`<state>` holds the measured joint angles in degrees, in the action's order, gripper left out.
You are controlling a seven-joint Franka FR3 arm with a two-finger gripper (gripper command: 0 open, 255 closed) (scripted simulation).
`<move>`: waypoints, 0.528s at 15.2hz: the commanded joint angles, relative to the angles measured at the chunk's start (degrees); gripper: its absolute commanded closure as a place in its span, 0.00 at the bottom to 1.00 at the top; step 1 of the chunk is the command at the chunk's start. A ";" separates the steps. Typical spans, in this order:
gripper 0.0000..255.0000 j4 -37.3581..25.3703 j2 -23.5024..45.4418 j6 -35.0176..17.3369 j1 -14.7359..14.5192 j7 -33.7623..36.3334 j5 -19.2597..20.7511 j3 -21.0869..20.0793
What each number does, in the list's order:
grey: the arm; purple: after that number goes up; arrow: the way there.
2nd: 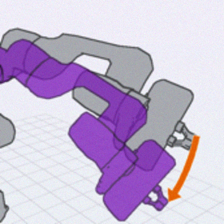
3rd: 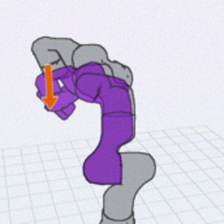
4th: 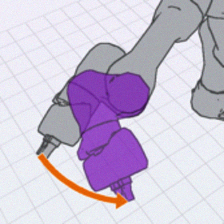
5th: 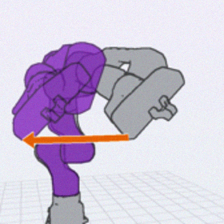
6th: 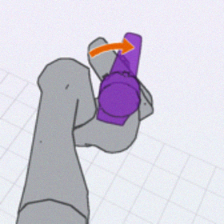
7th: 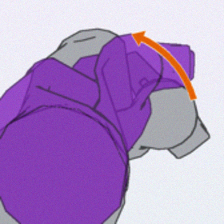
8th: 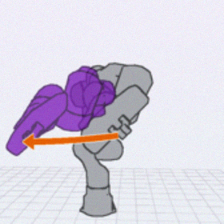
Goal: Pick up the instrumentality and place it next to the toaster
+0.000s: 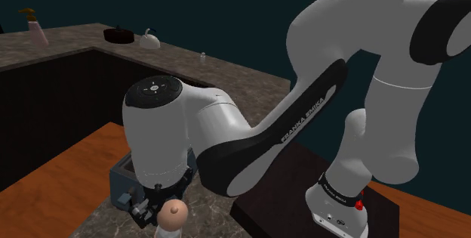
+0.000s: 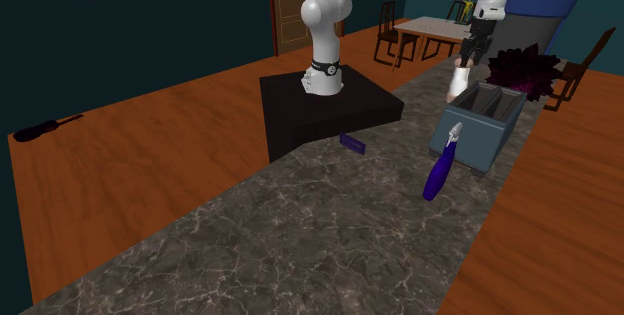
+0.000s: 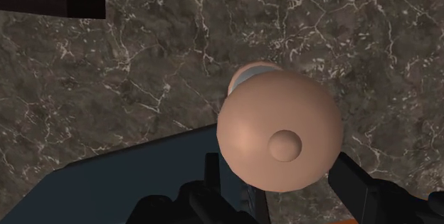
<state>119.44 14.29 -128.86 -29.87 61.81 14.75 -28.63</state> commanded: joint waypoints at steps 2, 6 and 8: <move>1.00 0.69 1.53 -1.97 -0.36 1.03 1.27 0.43; 1.00 1.22 3.76 -4.36 -0.91 2.38 3.06 1.18; 1.00 1.40 4.91 -5.52 -1.21 3.07 3.99 1.61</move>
<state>120.61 18.75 -133.74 -30.98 64.58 18.32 -27.21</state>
